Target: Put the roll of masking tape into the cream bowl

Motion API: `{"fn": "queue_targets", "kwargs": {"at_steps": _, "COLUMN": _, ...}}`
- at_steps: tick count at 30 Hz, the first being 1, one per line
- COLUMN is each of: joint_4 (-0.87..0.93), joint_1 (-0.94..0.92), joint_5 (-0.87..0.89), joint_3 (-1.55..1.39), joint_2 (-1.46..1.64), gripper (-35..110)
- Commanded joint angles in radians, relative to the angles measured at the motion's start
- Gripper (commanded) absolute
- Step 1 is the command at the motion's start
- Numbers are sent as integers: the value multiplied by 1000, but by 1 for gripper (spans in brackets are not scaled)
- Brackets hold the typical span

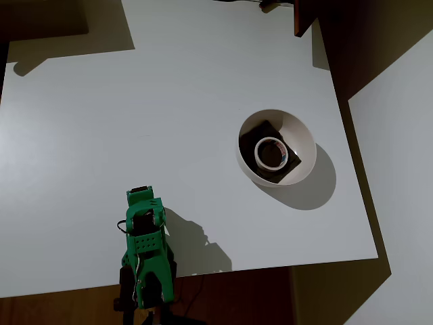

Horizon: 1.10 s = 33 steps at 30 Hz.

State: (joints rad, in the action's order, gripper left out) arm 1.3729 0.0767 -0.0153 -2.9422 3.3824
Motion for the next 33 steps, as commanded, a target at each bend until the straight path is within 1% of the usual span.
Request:
{"fn": "queue_targets", "kwargs": {"at_steps": 1, "joint_4": 11, "joint_1": 5, "joint_5": -8, "joint_3": 28, "joint_2": 8, "gripper": -5}}
{"fn": "queue_targets", "kwargs": {"at_steps": 3, "joint_4": 11, "joint_1": 5, "joint_5": -8, "joint_3": 28, "joint_2": 8, "gripper": -2}}
{"fn": "queue_targets", "kwargs": {"at_steps": 20, "joint_4": 11, "joint_1": 5, "joint_5": -6, "joint_3": 28, "joint_2": 8, "gripper": -8}}
{"fn": "queue_targets", "kwargs": {"at_steps": 33, "joint_4": 11, "joint_1": 5, "joint_5": -6, "joint_3": 28, "joint_2": 8, "gripper": -8}}
